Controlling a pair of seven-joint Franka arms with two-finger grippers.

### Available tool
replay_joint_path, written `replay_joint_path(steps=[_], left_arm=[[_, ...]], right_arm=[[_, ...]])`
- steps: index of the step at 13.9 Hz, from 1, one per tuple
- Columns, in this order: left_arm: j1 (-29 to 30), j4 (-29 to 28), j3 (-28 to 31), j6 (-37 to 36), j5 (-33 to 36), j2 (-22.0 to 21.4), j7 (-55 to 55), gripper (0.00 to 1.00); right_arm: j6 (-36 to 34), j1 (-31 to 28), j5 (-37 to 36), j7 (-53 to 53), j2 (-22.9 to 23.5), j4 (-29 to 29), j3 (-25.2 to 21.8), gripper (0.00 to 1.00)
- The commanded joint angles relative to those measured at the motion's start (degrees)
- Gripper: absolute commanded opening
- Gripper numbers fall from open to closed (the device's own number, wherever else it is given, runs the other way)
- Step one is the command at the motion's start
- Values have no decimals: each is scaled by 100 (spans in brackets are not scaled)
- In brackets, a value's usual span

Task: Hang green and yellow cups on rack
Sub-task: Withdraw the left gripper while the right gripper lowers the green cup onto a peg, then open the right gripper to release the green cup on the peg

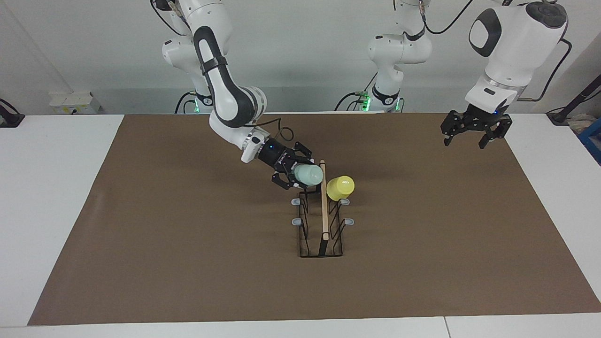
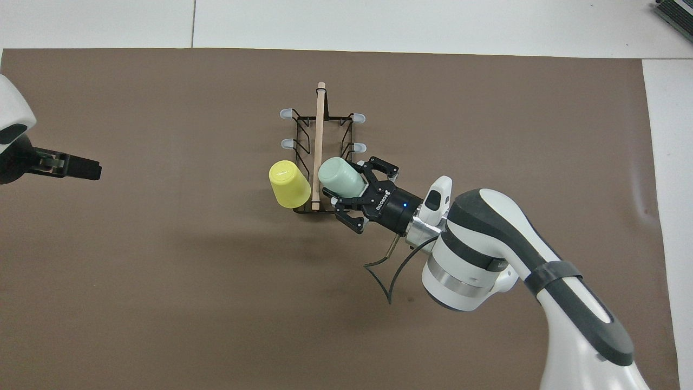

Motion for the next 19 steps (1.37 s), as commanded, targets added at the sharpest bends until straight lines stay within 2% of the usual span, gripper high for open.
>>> replay_joint_path(steps=[1, 3, 4, 6, 9, 10, 11, 12, 13, 16, 19], left_arm=[[40, 243, 198, -276, -224, 141, 302, 100], [5, 138, 392, -390, -224, 9, 294, 100], [-3, 111, 436, -399, -232, 0, 268, 100], [23, 128, 445, -504, -232, 9, 232, 100], [14, 462, 471, -856, -232, 193, 215, 100], [31, 436, 472, -839, -232, 176, 215, 100], [49, 401, 472, -813, -224, 158, 223, 100], [67, 418, 472, -786, -232, 176, 215, 100], [67, 471, 472, -804, -232, 211, 215, 100], [84, 410, 472, -813, -241, 185, 223, 100], [84, 401, 472, -786, -346, 193, 206, 100]], right_arm=[[-386, -328, 221, -471, -430, -672, 46, 0], [-466, -390, 212, -577, -518, -875, 46, 0], [-701, -407, 221, -682, -414, -901, 46, 0], [-1578, -618, 334, -1172, 138, -893, 46, 0], [-1548, -566, 554, -1439, 299, -884, 46, 0], [-1521, -575, 555, -1439, 307, -858, 46, 4], [-1495, -575, 546, -1439, 316, -814, 46, 18], [-1416, -557, 546, -1430, 334, -735, 46, 79], [-1320, -548, 537, -1430, 343, -674, 46, 100], [-925, -548, 485, -1386, 238, -454, 72, 100], [-222, -548, 458, -949, -122, -278, 317, 100]])
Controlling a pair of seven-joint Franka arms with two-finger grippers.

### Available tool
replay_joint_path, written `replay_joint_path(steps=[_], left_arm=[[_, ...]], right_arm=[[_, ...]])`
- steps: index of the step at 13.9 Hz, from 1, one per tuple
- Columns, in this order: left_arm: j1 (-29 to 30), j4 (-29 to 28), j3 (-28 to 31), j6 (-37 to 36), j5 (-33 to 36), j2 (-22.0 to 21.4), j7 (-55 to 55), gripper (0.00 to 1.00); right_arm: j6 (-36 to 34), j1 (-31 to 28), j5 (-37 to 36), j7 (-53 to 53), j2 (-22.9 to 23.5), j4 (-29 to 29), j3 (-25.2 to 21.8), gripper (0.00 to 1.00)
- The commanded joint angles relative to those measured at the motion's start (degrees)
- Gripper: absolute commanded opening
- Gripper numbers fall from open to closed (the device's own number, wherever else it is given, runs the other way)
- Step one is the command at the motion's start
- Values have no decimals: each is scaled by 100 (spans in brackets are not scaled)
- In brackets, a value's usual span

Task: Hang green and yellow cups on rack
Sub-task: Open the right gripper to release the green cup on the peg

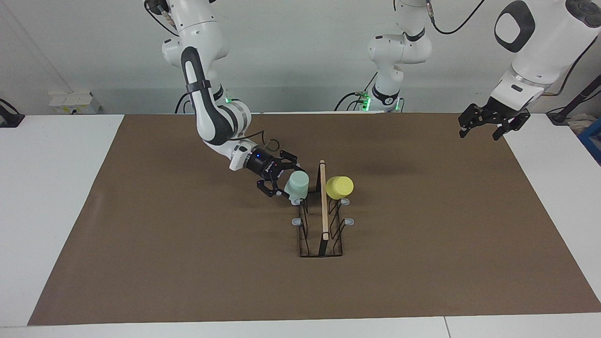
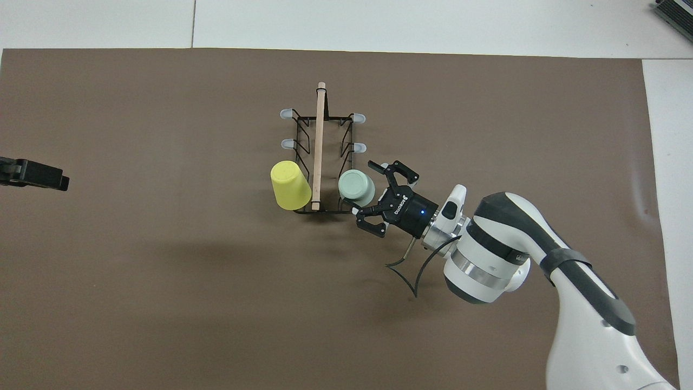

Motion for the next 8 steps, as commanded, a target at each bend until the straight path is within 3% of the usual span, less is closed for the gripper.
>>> replay_joint_path(steps=[1, 5, 8], left_arm=[[63, 135, 0, -113, -165, 84, -16, 100], [54, 38, 0, -131, -122, 31, -244, 100], [46, -23, 0, -87, -95, 13, -393, 100]], right_arm=[[716, -31, 8, 576, -460, 110, 318, 100], [1051, -40, -456, 1158, -663, 234, 407, 100], [1026, -145, -1245, 1421, -734, 348, 381, 100]])
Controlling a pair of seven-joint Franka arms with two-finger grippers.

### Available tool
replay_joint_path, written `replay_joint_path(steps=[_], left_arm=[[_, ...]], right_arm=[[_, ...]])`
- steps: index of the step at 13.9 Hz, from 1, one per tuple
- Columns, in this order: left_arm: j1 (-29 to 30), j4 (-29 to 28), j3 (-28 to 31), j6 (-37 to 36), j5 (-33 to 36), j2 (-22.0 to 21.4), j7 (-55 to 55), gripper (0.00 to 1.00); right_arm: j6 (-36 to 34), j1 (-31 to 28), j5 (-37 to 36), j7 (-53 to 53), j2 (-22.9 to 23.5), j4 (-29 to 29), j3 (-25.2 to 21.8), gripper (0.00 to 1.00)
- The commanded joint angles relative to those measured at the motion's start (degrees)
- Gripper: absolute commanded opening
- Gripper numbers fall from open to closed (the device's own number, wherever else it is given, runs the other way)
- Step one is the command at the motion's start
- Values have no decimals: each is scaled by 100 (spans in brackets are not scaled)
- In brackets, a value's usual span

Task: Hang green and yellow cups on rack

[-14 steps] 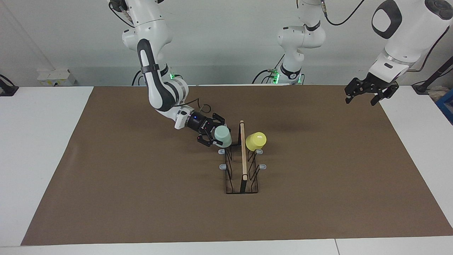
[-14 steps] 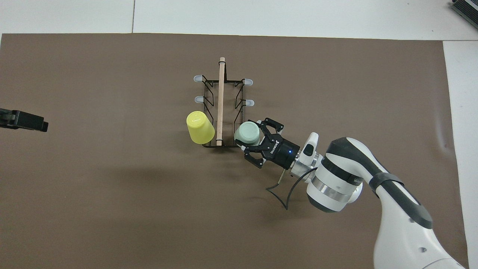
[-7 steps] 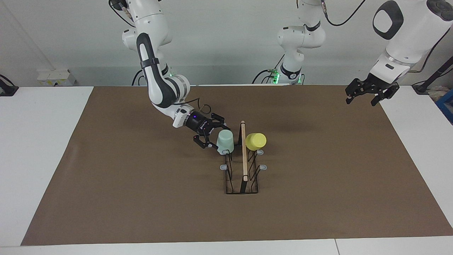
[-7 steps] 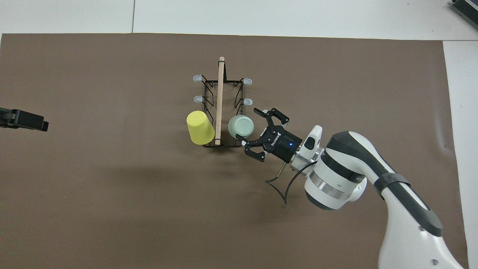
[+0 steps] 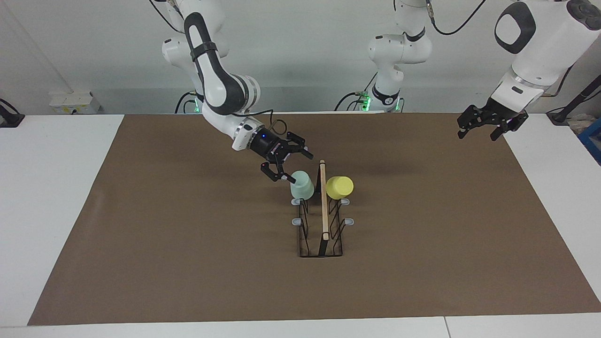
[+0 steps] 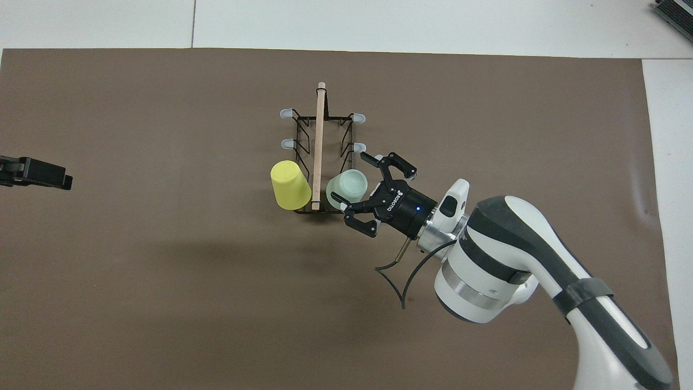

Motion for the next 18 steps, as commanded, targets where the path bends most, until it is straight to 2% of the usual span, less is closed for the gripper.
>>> replay_joint_path(steps=[1, 4, 9, 12, 18], left_arm=[[45, -18, -8, -51, -39, -8, -360, 100], [-16, -18, -16, -85, -30, -34, -608, 100], [-25, -18, -25, -103, -30, -34, -661, 100], [-34, -18, -43, -95, -30, -34, -679, 100], [-43, -10, -43, -86, -30, -34, -687, 100]], right_arm=[[26, -180, -962, 438, -96, 113, 0, 100], [-79, -662, -2866, 1001, -228, 113, -1, 100], [-1141, -1612, -5900, 1608, -237, 271, -27, 100], [-1756, -1964, -7360, 2221, -246, 516, -36, 100], [-2802, -2105, -9673, 4803, -342, 887, -36, 100]])
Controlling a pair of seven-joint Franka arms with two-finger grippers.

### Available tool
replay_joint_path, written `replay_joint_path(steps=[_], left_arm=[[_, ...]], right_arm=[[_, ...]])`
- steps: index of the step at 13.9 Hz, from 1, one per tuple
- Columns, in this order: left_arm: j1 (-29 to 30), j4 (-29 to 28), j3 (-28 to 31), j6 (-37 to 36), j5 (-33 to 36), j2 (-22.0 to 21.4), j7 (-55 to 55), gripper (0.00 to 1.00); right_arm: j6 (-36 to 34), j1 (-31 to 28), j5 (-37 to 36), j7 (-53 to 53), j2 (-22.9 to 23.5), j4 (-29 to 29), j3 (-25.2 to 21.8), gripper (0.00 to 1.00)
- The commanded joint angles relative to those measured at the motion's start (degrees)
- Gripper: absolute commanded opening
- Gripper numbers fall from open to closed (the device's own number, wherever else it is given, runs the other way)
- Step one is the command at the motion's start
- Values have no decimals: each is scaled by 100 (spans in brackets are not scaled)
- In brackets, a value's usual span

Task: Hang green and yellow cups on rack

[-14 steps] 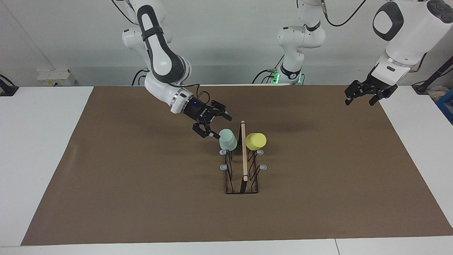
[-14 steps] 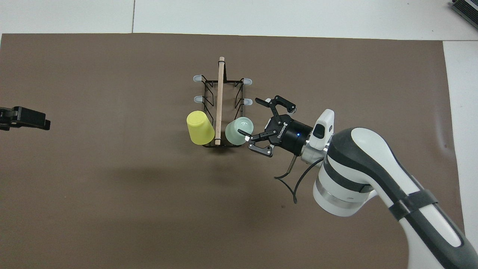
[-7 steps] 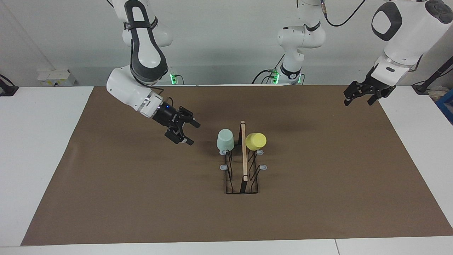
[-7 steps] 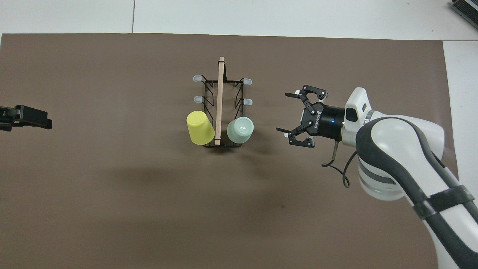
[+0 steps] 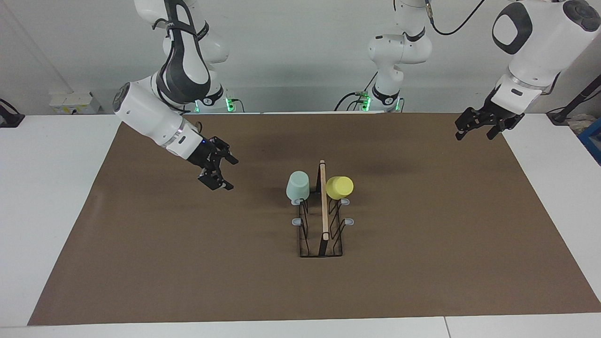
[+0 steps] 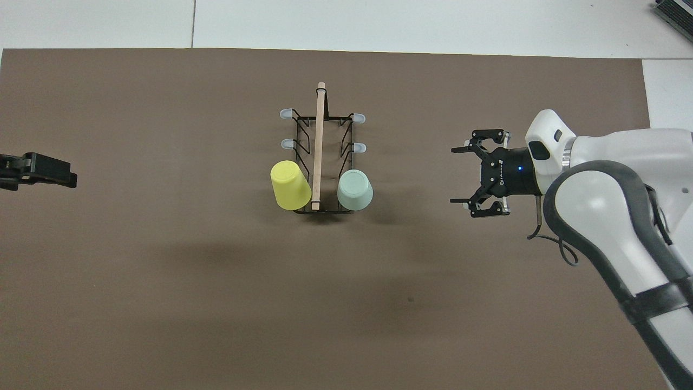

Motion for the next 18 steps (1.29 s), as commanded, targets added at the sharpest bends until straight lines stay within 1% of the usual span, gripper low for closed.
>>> replay_joint_path(steps=[1, 6, 10, 13, 15, 16, 18], left_arm=[[-27, -6, 9, -71, -30, -37, -82, 100], [-27, -6, 9, -97, -30, -37, -82, 100], [-27, 21, 9, -124, -30, -37, -82, 100], [-27, 29, 9, -124, -30, -46, -82, 100], [-27, 12, 9, -97, -30, -46, -82, 100], [-27, 12, 1, -106, -30, -46, -82, 100], [-27, 12, -8, -89, -30, -46, -82, 100]], right_arm=[[-446, -86, -809, 1222, -135, 45, 56, 100], [-1017, -183, -1688, 3201, -179, 63, 56, 100], [-1570, -157, -2207, 4862, -390, 159, 73, 100], [-2115, -148, -2244, 5732, -600, 344, 65, 100], [-2353, -95, -2357, 6400, -820, 388, 73, 100], [-2380, -86, -2480, 6604, -908, 388, 65, 100], [-2320, -156, -2534, 6632, -926, 379, 12, 100]])
